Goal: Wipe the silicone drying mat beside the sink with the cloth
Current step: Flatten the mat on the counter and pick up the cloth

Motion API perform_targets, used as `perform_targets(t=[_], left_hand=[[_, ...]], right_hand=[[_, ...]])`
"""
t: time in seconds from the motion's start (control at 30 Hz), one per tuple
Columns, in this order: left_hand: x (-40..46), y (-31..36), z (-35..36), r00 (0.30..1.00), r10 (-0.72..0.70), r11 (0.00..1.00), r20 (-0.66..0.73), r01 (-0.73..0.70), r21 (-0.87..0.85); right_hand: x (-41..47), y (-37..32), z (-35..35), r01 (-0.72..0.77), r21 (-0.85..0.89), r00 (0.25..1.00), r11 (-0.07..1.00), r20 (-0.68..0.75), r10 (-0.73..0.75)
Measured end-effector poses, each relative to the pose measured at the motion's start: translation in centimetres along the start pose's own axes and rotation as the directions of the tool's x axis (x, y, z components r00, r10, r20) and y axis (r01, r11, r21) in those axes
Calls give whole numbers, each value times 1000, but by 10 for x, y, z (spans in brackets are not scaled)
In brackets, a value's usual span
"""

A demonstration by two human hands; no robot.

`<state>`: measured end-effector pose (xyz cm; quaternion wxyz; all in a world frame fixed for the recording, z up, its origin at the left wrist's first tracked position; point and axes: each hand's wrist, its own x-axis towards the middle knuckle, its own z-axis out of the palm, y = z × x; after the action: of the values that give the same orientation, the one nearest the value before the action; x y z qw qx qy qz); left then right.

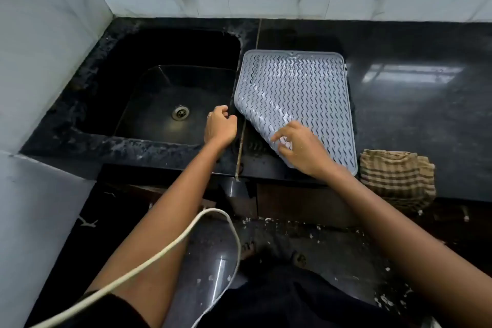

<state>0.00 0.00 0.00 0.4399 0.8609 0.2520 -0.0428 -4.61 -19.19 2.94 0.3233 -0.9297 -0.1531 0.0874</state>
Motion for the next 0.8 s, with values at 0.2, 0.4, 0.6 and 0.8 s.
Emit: perform_targets(t=[0.2, 0.4, 0.6, 0.8], left_hand=[[10, 5, 6, 993, -64, 995, 102, 72, -75], [19, 7, 21, 989, -41, 989, 140, 60, -132], [26, 12, 25, 989, -66, 978, 134, 91, -188], [35, 14, 23, 986, -64, 969, 154, 98, -228]], right_hand=[[8, -2, 19, 79, -447, 976, 891, 217, 22], [9, 10, 33, 88, -554, 979, 828, 200, 29], [17, 15, 31, 118, -539, 966, 834, 256, 29], [21, 18, 20, 128, -442, 943, 888, 333, 29]])
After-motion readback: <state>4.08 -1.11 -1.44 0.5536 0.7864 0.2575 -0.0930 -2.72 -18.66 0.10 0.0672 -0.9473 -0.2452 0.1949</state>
